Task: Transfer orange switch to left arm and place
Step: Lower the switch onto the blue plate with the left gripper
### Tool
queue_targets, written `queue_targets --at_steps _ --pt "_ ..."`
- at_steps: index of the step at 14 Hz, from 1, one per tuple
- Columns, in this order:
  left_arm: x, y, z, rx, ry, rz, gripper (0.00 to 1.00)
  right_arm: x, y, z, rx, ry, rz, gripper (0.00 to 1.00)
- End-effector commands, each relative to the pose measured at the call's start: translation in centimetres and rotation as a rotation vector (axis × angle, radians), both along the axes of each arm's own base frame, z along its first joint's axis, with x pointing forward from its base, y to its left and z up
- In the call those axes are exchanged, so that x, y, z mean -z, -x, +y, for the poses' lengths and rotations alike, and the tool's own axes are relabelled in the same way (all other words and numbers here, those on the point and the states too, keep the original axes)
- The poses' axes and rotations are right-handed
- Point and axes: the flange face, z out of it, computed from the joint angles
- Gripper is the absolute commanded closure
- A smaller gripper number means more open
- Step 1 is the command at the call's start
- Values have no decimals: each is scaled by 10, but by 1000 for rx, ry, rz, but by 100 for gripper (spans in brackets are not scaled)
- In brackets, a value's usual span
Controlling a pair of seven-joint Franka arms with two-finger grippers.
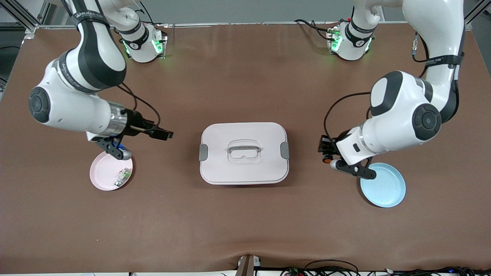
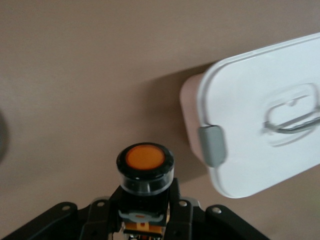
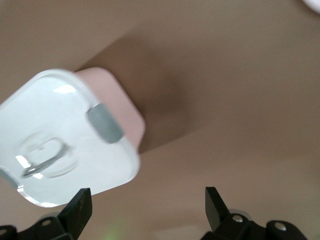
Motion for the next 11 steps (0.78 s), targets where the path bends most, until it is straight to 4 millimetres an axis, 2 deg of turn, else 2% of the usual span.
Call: queue_targets --at_steps 1,4,7,9,11 --pt "15 -8 26 103 -63 -17 100 0 2 -57 -136 73 -62 0" --pt "41 -22 70 215 -122 -25 100 3 -8 -123 -259 131 -114 0" --pt "67 -35 112 398 -209 -53 100 -12 -15 -181 -393 198 -170 0" --pt "86 -44 132 492 -195 -83 100 -29 -17 -206 -414 225 -193 0" --pt "115 -53 159 590 -171 -115 100 -59 -17 -218 -414 247 -181 0"
